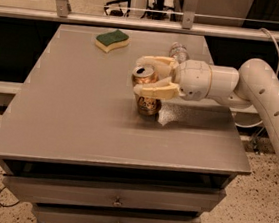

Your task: Place orange can upright

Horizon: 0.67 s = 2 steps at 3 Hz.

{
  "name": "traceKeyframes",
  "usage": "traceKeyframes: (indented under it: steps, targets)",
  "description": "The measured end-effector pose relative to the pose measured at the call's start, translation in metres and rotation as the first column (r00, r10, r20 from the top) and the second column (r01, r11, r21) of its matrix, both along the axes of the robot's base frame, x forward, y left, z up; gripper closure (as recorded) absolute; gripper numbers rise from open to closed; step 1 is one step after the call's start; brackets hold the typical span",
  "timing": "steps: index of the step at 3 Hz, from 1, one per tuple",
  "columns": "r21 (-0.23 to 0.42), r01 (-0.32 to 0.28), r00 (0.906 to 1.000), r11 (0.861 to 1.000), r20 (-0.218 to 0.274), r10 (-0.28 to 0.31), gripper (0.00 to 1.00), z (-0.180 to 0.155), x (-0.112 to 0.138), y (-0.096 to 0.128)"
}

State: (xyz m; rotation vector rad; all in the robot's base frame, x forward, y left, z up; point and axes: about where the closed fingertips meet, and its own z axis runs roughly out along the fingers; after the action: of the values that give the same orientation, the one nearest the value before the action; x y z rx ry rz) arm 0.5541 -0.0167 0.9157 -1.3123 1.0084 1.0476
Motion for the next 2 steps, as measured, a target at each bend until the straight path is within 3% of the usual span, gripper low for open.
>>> traceKeyframes:
  steps: [1,2]
  targets:
    - [0.005,0.007,1.0000,1.000,-0.001,-0.007,0.05,-0.0032,0.0007,-0.0055]
    - [0.003,0.017,0.9998,1.000,-0.004,-0.017,0.00,-0.0049,0.0021,-0.0110]
